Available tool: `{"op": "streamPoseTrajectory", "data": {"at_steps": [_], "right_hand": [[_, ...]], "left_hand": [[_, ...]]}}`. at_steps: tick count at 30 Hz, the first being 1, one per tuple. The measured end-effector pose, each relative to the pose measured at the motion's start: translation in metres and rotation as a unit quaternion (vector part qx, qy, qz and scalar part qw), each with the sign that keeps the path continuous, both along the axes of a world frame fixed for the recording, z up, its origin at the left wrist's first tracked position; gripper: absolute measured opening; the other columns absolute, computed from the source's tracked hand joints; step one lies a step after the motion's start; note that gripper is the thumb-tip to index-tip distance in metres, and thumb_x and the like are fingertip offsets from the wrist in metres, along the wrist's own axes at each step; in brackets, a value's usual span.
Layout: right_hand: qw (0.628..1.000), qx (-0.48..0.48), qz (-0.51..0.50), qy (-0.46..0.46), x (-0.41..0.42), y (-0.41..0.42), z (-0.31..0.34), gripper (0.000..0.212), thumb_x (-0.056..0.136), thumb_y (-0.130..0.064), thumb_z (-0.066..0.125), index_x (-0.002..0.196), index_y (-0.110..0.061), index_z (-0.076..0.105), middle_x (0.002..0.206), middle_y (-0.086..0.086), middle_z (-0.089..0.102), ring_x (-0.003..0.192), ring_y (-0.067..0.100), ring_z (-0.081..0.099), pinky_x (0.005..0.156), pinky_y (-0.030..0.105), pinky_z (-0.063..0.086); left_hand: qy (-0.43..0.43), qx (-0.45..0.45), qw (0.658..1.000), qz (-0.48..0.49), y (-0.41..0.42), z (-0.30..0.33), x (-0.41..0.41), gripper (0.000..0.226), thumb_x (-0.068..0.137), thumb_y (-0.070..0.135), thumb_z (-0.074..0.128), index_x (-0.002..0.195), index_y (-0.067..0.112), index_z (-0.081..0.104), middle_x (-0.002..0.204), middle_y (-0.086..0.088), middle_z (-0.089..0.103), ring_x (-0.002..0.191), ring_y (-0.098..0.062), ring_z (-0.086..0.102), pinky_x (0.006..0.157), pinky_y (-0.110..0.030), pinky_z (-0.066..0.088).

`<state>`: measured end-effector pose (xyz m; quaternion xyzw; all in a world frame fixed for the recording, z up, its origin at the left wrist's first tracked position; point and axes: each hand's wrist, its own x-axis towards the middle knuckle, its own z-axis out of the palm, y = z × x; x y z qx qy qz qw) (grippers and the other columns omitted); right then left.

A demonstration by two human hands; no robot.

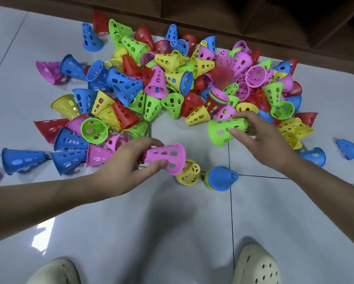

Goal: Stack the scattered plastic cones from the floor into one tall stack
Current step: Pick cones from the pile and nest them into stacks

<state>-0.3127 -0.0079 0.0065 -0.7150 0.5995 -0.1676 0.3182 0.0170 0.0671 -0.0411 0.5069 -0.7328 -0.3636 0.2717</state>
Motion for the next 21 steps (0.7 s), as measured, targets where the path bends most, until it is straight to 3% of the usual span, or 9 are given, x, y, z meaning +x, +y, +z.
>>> {"op": "streamPoseTrajectory", "data": {"at_steps": [3,6,9,11,13,18,21], "right_hand": [[1.0,-0.019,-0.008,0.014,-0.016,0.023,0.025,0.038,0.084,-0.047,0.066,0.113,-0.025,0.054,0.099,-0.018,0.065,0.093,-0.01,0.065,0.082,0.008,0.049],[0.998,-0.014,0.011,0.065,-0.026,0.045,0.033,0.038,0.084,-0.058,0.061,0.108,-0.03,0.053,0.094,-0.016,0.067,0.091,-0.001,0.066,0.08,0.004,0.046],[0.996,-0.016,0.031,0.086,-0.032,0.06,0.028,0.041,0.082,-0.071,0.054,0.106,-0.038,0.051,0.093,-0.01,0.069,0.093,0.006,0.068,0.081,0.021,0.053],[0.995,-0.017,0.036,0.096,-0.037,0.064,0.023,0.041,0.081,-0.07,0.056,0.108,-0.039,0.052,0.093,-0.01,0.068,0.095,0.009,0.069,0.08,0.037,0.057],[0.993,-0.018,0.042,0.108,-0.039,0.066,0.018,0.036,0.084,-0.063,0.062,0.109,-0.038,0.052,0.092,-0.01,0.068,0.094,0.012,0.068,0.079,0.043,0.057],[0.989,0.006,0.069,0.134,-0.037,0.071,0.007,0.036,0.083,-0.058,0.062,0.109,-0.036,0.053,0.089,-0.01,0.067,0.086,0.02,0.066,0.069,0.042,0.055],[0.988,0.032,0.067,0.135,-0.035,0.073,0.002,0.038,0.084,-0.051,0.068,0.115,-0.032,0.055,0.102,-0.012,0.071,0.095,0.014,0.067,0.079,0.04,0.055]], "left_hand": [[0.011,-0.008,1.0,-0.016,-0.007,0.011,-0.022,0.039,0.087,0.054,0.067,0.114,0.026,0.065,0.091,0.008,0.06,0.077,-0.015,0.053,0.063,-0.02,0.044],[0.001,-0.005,0.998,-0.059,-0.009,0.01,-0.044,0.037,0.084,0.043,0.076,0.114,0.023,0.066,0.091,0.01,0.055,0.078,-0.01,0.053,0.067,-0.012,0.041],[-0.019,-0.003,0.995,-0.094,-0.011,-0.002,-0.058,0.038,0.083,0.039,0.075,0.116,0.022,0.065,0.093,0.012,0.049,0.081,-0.003,0.052,0.071,-0.008,0.039],[-0.025,0.016,0.994,-0.102,-0.01,-0.01,-0.063,0.039,0.084,0.037,0.075,0.119,0.022,0.064,0.096,0.011,0.048,0.084,-0.001,0.052,0.075,-0.014,0.044],[-0.034,0.021,0.993,-0.11,-0.009,-0.016,-0.065,0.04,0.085,0.033,0.075,0.121,0.021,0.063,0.097,0.01,0.047,0.084,-0.001,0.052,0.077,-0.019,0.048],[-0.05,0.029,0.992,-0.112,-0.008,-0.019,-0.058,0.042,0.087,0.033,0.075,0.126,0.023,0.062,0.095,0.014,0.047,0.082,-0.003,0.054,0.072,-0.007,0.04],[-0.055,0.038,0.993,-0.1,-0.006,-0.021,-0.048,0.04,0.086,0.031,0.077,0.123,0.023,0.064,0.092,0.011,0.05,0.081,-0.002,0.054,0.07,-0.003,0.038]]}}
